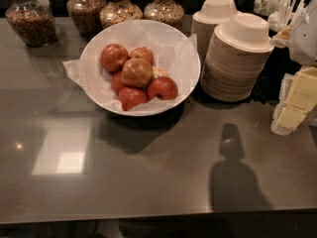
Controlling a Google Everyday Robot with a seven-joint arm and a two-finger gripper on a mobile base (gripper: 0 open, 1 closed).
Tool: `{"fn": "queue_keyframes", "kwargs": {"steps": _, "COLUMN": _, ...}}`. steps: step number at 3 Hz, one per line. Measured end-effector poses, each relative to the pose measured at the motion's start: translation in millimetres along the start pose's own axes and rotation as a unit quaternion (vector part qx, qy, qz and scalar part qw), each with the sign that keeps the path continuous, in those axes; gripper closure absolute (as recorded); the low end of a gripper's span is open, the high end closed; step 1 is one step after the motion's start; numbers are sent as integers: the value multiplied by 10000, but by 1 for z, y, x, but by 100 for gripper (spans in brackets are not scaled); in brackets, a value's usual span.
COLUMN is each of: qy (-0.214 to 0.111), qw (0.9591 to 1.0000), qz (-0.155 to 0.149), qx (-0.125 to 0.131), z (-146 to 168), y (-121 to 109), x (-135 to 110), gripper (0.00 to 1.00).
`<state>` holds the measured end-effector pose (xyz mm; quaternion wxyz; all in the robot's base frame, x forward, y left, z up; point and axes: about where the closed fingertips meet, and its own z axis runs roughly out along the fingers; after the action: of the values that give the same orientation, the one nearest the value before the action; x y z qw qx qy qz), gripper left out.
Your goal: Pick apple from white bowl
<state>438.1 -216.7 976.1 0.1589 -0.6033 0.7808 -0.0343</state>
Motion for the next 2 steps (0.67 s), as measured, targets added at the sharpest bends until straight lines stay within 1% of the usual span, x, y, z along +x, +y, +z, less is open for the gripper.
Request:
{"fn": "queue_keyframes", "kwargs": {"steps": 1, "qy": 0, "qw": 10000, "qz": 0, "qx": 0, "z": 0, "y": 0, "x": 0, "gripper": 0}}
{"fn": "queue_keyframes", "kwargs": {"steps": 2, "qy": -149, "qw": 9999, "qz": -16, "qx": 31, "z": 3, "y": -2, "x": -10, "gripper": 0}}
